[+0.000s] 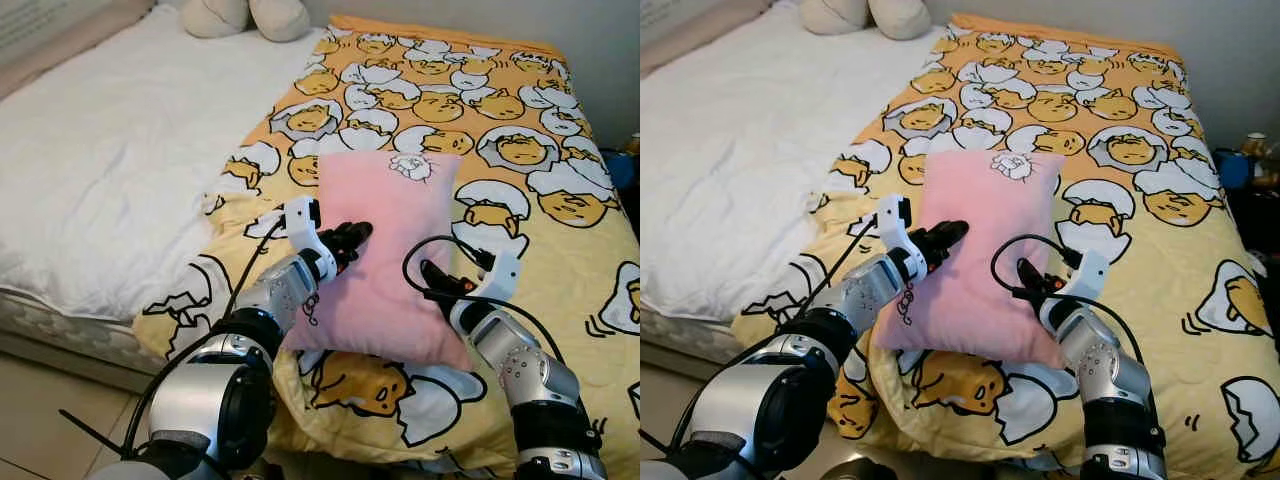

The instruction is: Clean up the room

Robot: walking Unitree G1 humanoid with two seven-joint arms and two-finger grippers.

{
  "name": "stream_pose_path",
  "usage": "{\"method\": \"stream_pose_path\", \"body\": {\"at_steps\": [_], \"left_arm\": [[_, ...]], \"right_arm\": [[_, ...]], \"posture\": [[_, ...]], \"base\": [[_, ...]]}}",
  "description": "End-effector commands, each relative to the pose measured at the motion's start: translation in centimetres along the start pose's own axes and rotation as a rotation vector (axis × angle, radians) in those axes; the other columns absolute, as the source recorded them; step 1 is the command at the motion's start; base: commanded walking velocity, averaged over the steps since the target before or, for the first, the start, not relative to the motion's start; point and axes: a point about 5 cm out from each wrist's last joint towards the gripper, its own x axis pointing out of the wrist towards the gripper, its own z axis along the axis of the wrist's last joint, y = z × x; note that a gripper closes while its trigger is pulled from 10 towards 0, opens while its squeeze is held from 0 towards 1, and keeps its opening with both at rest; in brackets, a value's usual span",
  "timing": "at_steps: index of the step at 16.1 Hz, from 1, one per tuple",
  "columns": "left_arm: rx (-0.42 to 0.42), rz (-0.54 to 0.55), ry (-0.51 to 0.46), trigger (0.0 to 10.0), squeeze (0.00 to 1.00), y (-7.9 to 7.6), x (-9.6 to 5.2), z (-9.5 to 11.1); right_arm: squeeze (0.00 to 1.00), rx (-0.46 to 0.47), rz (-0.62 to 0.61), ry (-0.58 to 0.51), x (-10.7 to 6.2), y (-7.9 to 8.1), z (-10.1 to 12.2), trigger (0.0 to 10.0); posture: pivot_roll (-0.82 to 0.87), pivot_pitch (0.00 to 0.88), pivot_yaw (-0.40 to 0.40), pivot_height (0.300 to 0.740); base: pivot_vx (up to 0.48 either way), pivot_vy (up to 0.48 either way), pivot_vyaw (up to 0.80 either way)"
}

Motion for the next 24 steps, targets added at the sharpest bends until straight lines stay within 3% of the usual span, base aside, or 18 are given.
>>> {"method": "stream_pose_path", "body": {"at_steps": [1,2,5,9,13,15,20,24], "left_arm": [[-0.037,0.005,0.072,0.0,0.0,-0.5,0.1,-2.4],[-0.053,0.021,0.075,0.0,0.0,-0.2,0.0,-2.7],[-0.236,0.046,0.095,0.0,0.0,0.4,-0.5,-4.1],[-0.101,0.025,0.15,0.0,0.0,-0.8,0.1,-4.6],[-0.022,0.016,0.191,0.0,0.0,-1.2,0.3,-4.8],[-0.01,-0.001,0.199,0.0,0.0,-1.6,0.5,-4.8],[-0.113,0.021,0.141,0.0,0.0,-1.9,0.9,-4.2],[-0.035,0.095,0.125,0.0,0.0,-1.4,0.8,-3.8]], "right_arm": [[0.09,-0.013,-0.001,0.001,-0.1,0.2,0.0,0.0],[0.09,-0.014,-0.006,-0.002,-0.3,0.0,-0.1,0.0],[0.09,-0.005,-0.031,-0.008,-1.0,-0.6,-0.4,0.0],[0.09,-0.009,0.002,-0.015,-0.1,0.3,0.1,0.0],[0.09,-0.004,0.034,-0.004,1.0,1.3,-0.1,0.0],[0.09,-0.009,0.05,0.0,1.1,1.6,-0.1,0.0],[0.09,-0.025,0.039,-0.002,0.9,1.0,0.1,0.0],[0.09,-0.048,0.024,0.021,0.6,0.3,-0.1,0.0]], "posture": [[-0.14,0.0,0.034,0.731],[-0.14,0.003,0.034,0.731],[-0.16,0.01,0.037,0.731],[-0.13,0.0,0.027,0.731],[-0.09,0.0,0.007,0.731],[-0.1,0.0,-0.002,0.731],[-0.11,0.0,-0.021,0.731],[-0.12,0.0,-0.05,0.731]], "base": [[0.0,0.0,0.0],[0.0,0.0,0.0],[0.0,0.0,0.0],[0.0,0.0,0.0],[0.0,0.0,0.0],[0.0,0.0,0.0],[0.0,0.0,0.0],[0.0,0.0,0.0]]}}
